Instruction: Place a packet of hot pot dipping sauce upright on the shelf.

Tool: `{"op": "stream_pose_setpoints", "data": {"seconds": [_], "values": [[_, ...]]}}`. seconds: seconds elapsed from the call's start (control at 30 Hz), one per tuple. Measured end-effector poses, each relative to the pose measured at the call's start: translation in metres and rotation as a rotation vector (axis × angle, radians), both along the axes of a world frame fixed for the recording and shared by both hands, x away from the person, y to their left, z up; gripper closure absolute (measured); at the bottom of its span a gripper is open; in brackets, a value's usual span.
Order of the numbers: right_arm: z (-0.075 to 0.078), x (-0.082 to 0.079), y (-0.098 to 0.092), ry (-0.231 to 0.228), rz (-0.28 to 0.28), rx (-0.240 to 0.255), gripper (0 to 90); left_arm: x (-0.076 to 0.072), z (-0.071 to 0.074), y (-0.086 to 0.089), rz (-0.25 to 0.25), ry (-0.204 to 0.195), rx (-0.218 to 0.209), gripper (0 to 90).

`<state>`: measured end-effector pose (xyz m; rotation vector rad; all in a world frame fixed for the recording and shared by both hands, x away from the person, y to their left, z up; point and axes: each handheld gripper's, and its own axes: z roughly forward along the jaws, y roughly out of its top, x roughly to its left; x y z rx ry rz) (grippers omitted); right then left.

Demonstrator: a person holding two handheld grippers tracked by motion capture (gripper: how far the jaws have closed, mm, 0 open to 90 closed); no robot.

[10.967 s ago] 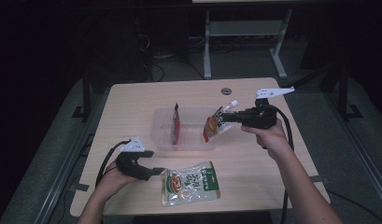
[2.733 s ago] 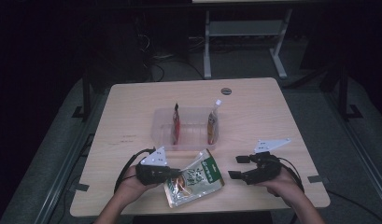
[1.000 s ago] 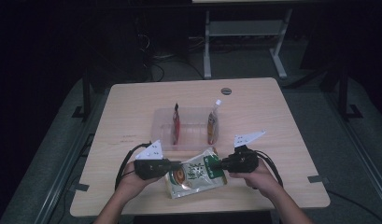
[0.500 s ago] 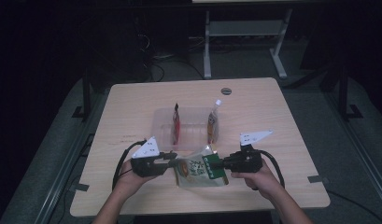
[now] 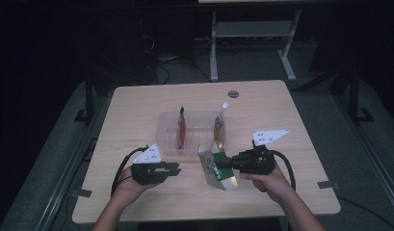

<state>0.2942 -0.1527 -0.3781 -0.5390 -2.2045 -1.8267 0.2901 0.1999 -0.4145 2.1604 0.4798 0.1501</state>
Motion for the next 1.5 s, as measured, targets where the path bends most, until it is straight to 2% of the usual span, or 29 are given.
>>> {"op": "stream_pose_setpoints", "data": {"seconds": [0.2,0.27,0.37,0.53,0.77,0.97,1.5], "values": [[0.009,0.003,0.003,-0.033,-0.012,0.001,90.0,0.001,-0.003,0.004,-0.001,0.045,0.003,64.7],[0.014,0.006,0.006,-0.057,-0.023,-0.001,90.0,0.002,-0.005,0.005,-0.006,0.065,0.01,61.9],[0.018,0.009,0.008,-0.066,-0.03,-0.002,90.0,0.003,-0.006,0.005,-0.011,0.067,0.026,59.0],[0.024,0.013,0.011,-0.085,-0.035,-0.011,90.0,0.003,-0.009,0.006,-0.018,0.078,0.03,55.7],[0.038,0.022,0.019,-0.12,-0.051,-0.021,90.0,0.003,-0.011,0.005,-0.023,0.095,0.027,41.3],[0.044,0.033,0.023,-0.12,-0.077,-0.013,90.0,0.004,-0.013,0.004,-0.026,0.1,0.054,35.1],[0.055,0.063,0.036,-0.107,-0.139,-0.018,90.0,0.005,-0.014,0.008,-0.004,0.094,0.041,32.7]]}}
